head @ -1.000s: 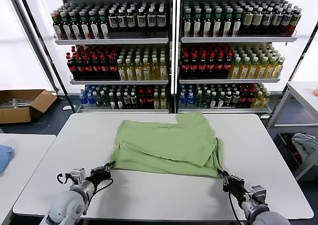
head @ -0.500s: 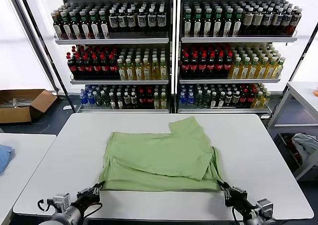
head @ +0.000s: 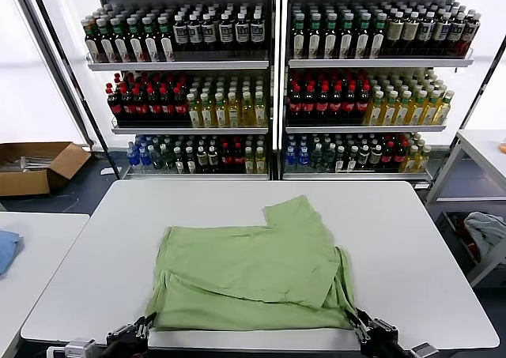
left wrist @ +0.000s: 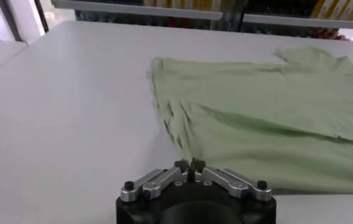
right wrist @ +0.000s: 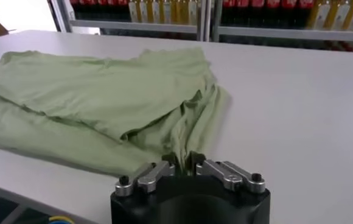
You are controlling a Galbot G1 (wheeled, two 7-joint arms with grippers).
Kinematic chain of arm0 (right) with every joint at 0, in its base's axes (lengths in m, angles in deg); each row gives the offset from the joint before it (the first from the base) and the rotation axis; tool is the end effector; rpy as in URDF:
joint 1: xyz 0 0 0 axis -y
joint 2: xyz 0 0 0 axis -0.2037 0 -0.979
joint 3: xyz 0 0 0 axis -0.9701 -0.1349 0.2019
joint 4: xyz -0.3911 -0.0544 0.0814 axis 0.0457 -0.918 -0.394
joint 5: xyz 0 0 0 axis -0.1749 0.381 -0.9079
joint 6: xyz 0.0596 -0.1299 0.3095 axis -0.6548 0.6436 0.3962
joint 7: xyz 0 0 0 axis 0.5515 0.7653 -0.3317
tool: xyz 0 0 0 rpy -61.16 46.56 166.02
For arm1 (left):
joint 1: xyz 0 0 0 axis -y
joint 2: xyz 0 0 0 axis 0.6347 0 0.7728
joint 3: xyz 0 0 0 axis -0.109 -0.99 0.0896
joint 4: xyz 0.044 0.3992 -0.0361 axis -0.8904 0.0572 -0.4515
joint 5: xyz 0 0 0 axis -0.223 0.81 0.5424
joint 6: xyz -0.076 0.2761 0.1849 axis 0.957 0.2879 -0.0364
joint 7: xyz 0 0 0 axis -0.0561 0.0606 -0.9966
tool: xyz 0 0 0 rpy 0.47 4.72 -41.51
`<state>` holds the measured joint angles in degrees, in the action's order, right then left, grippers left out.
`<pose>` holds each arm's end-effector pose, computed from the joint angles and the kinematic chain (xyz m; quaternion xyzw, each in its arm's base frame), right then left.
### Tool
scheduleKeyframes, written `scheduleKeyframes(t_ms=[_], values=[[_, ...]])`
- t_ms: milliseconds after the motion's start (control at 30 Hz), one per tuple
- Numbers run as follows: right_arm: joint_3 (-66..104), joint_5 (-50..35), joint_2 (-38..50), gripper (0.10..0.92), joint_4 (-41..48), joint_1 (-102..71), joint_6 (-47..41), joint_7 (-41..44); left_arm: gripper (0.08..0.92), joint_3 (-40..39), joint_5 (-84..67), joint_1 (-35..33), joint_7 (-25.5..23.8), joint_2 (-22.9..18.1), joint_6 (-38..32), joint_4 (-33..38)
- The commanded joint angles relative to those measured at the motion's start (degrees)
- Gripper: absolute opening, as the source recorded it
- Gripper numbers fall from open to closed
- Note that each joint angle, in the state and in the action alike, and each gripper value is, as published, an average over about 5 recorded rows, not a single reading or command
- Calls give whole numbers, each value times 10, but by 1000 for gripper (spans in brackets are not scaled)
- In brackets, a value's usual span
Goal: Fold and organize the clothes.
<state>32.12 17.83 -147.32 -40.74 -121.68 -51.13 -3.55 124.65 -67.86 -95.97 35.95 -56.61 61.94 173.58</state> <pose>0.0850 -0.1263 -0.3002 0.1532 -0.9593 0.0250 0.2361 0.0765 0.1216 -0.2829 -0.0527 -0.9426 0.0271 0.3285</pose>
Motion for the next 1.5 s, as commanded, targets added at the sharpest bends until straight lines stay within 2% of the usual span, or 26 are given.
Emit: scheduleKeyframes(t_ms=[33, 133, 233, 433, 533, 733, 1033, 1267, 1500], values=[[23, -126, 17, 415, -15, 58, 23, 6, 249, 63, -21, 2, -4, -2, -3, 47], [23, -149, 41, 502, 5, 105, 26, 15, 335, 83, -50, 37, -13, 16, -3, 32], [2, -161, 81, 606, 49, 175, 25, 19, 422, 84, -76, 92, -24, 52, -5, -8], [-117, -184, 122, 773, 202, 400, -8, 6, 595, 5, -76, 219, -64, 124, -10, -118], [-182, -180, 112, 814, 287, 503, -20, 13, 682, -41, -74, 286, -81, 141, -13, -169], [-268, -162, 89, 822, 435, 632, -25, 52, 811, -116, -79, 396, -93, 163, -22, -262], [-359, -123, 43, 823, 596, 762, -23, 82, 823, -212, -70, 524, -95, 174, -29, -403], [-384, -100, 6, 823, 679, 804, -29, 79, 823, -250, -60, 564, -95, 151, -29, -447], [-395, -94, -7, 823, 696, 800, -30, 80, 823, -262, -50, 564, -94, 134, -27, -452]])
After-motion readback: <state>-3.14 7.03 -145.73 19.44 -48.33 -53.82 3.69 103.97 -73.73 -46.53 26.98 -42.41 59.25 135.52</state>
